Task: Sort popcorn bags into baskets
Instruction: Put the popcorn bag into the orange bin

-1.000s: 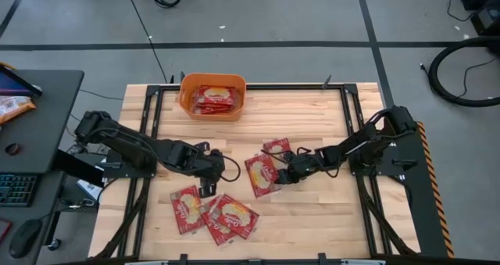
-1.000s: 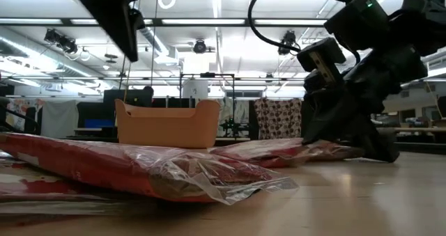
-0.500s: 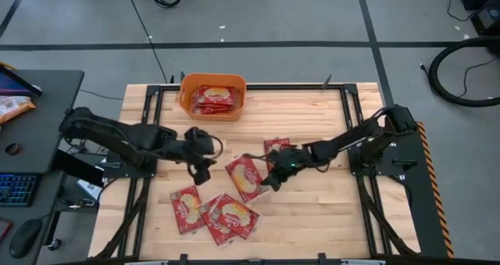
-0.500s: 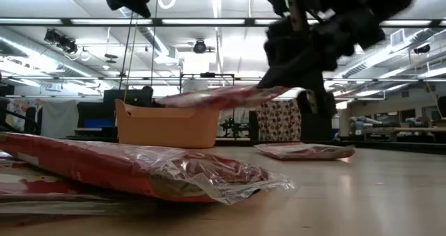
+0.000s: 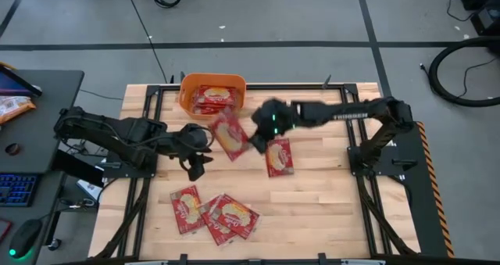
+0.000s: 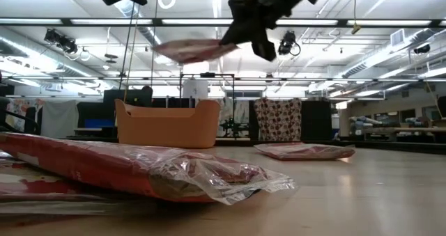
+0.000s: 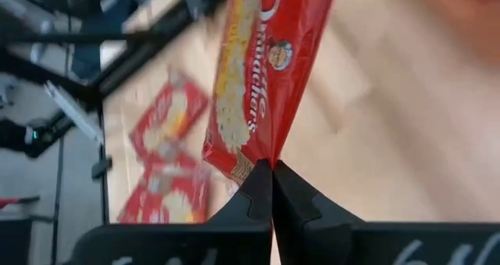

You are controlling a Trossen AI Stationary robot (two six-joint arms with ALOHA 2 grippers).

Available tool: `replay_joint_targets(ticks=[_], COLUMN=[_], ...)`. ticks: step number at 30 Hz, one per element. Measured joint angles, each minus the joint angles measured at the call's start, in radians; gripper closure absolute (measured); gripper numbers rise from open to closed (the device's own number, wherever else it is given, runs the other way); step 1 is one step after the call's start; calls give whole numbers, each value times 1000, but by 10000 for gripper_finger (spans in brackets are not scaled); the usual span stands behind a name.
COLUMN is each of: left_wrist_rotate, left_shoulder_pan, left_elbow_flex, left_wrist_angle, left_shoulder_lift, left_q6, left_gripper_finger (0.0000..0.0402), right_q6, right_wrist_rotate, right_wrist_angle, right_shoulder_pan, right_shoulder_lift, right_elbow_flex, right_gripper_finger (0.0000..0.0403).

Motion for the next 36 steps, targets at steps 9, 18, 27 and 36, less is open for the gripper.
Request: replay_joint_targets(ticks=[9, 18, 27, 36], left_wrist_rotate=[70, -4, -411, -543], left_shoulder_pan=[-9, -10, 0, 1], left_elbow_flex=[0, 0, 0, 0], left_wrist_angle=[46, 29, 22, 125], left_shoulder_lift=[-1, 8, 8, 8], left_q6=[23, 45, 540, 921], left_gripper_finger=[247, 247, 246, 214], right_q6=[-97, -172, -86, 1], right_wrist_rotate=[-126, -188, -517, -678], right_wrist_angle=[-103, -144, -149, -143], right_shoulder_pan=[-229, -319, -330, -329], right_shoulder_lift=[3, 5, 5, 5], right_elbow_flex=[145, 158, 158, 158], right_gripper_finger=[402, 402, 402, 402])
